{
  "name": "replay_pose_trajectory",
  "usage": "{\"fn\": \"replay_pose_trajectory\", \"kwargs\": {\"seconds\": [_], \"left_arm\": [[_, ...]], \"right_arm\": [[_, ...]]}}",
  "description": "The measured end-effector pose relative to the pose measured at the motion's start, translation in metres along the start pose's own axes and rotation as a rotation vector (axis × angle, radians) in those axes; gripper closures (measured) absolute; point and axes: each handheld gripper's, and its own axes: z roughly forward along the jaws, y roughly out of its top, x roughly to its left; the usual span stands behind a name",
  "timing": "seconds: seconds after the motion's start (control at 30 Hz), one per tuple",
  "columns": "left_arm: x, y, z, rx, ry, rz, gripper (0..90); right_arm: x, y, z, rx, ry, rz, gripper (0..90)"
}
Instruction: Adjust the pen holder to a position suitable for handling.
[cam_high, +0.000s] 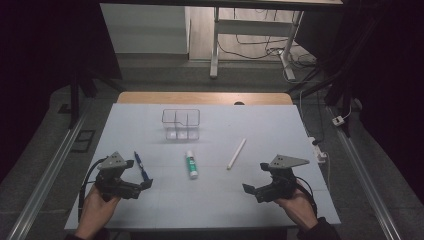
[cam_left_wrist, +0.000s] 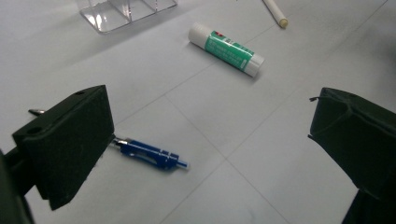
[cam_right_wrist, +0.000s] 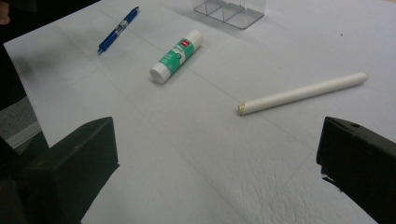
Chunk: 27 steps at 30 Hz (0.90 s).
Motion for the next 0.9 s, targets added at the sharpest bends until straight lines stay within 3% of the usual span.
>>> {"fn": "replay_pose_trajectory", "kwargs": {"seconds": [0.23, 0.47, 0.63, 0.67, 0.9], "left_arm": [[0.007, 0.011, 0.011, -0.02, 0.0, -0.007, 0.0], [0.015, 0.023, 0.022, -0.022, -0.004, -0.012, 0.0], [0.019, 0.03, 0.028, -0.026, -0.009, -0.008, 0.0], [0.021, 0.034, 0.031, -0.024, 0.013, 0.002, 0.0], [0.026, 0.044, 0.04, -0.011, 0.036, -0.001, 0.0]], "right_arm": [[0.001, 0.008, 0.009, -0.026, 0.001, -0.024, 0.0], [-0.001, 0.014, 0.02, 0.0, -0.021, -0.052, 0.0], [-0.003, 0.02, 0.025, 0.002, -0.017, -0.035, 0.0], [-0.004, 0.022, 0.026, 0.002, -0.018, -0.03, 0.0], [-0.008, 0.032, 0.039, 0.011, -0.006, -0.015, 0.0]]}}
